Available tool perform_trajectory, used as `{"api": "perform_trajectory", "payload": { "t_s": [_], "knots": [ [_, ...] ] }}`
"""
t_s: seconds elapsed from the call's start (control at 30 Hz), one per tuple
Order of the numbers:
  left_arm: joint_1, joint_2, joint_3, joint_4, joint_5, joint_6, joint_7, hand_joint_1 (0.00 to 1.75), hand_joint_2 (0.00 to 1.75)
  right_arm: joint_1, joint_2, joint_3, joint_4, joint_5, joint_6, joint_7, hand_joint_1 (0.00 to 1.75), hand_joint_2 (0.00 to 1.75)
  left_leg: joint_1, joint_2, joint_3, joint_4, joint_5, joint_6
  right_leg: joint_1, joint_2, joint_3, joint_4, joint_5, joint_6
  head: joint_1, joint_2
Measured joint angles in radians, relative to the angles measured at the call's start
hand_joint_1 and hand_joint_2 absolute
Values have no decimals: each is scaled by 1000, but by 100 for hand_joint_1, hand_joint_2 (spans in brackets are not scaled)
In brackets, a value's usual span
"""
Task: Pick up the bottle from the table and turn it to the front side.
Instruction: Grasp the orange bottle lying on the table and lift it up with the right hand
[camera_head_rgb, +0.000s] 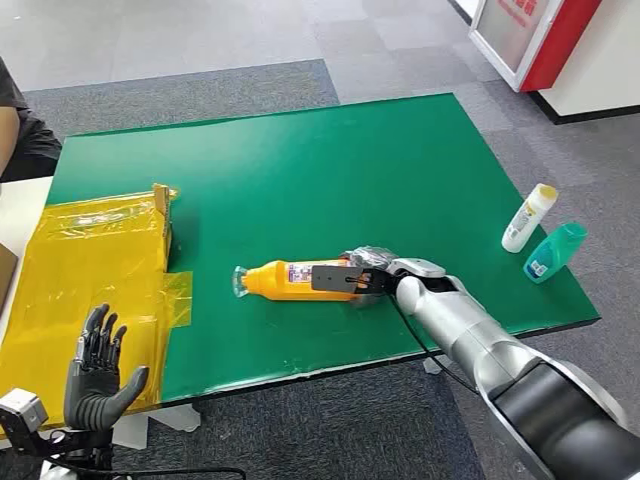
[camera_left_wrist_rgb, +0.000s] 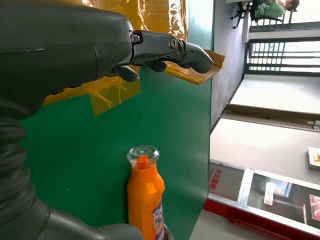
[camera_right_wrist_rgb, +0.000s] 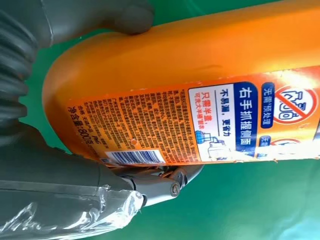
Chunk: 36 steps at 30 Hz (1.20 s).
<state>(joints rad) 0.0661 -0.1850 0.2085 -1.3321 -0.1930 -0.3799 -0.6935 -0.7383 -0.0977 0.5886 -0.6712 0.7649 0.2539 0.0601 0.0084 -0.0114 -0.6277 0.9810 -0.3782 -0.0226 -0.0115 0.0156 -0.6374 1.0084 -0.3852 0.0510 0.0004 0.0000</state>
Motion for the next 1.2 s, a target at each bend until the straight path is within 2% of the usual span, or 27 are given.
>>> {"api": "perform_trajectory", "payload": {
  "t_s": [0.23, 0.47, 0.63, 0.73, 0.9, 1.03, 1.13, 1.2],
  "knots": [
    [6, 0, 2, 0, 2, 4, 3, 0, 175, 32, -3, -21, -57, 2, -23, -9, 175, 175, 0, 0, 0, 0, 0, 0, 0, 0, 0, 0, 0, 0, 0, 0],
    [48, -3, 10, -20, 2, 1, 14, 0, 175, 224, -28, -142, -393, -76, -92, -51, 175, 175, 0, 0, 0, 0, -3, -1, 0, 0, -1, 0, -2, 0, 0, 0],
    [59, -14, 17, -36, 1, -5, 19, 0, 175, 316, -24, -208, -548, -121, -123, -91, 175, 175, 0, 0, -1, 0, -3, -1, 0, 0, 0, 0, -3, 0, 0, 0],
    [66, -37, 25, -60, 5, -16, 41, 0, 175, 400, 17, -273, -669, -167, -159, -141, 175, 175, 0, 0, -1, 0, -3, -1, 0, 0, -1, 0, -3, 0, 0, 0],
    [61, -78, 42, -90, 62, -53, 127, 0, 175, 526, 122, -367, -813, -260, -126, -211, 175, 175, 0, 0, -1, 0, -3, -2, 1, 0, -1, 0, -4, -1, 0, 0],
    [29, -89, 21, -120, 128, -70, 243, 0, 175, 578, 188, -376, -812, -220, -133, -294, 175, 175, 1, 0, -1, 0, -3, -2, 1, 0, -1, 0, -4, -2, 0, 0],
    [-13, -87, -36, -141, 226, -81, 335, 0, 175, 586, 236, -370, -776, -188, -162, -352, 175, 175, 1, 0, -1, 0, -2, -2, 1, 0, -1, 0, -3, -2, 0, 0],
    [-46, -74, -89, -145, 286, -89, 364, 0, 175, 585, 256, -360, -740, -177, -176, -392, 175, 175, 1, 0, -1, 0, -2, -2, 1, 0, -1, 0, -2, -1, 0, 0]
  ]
}}
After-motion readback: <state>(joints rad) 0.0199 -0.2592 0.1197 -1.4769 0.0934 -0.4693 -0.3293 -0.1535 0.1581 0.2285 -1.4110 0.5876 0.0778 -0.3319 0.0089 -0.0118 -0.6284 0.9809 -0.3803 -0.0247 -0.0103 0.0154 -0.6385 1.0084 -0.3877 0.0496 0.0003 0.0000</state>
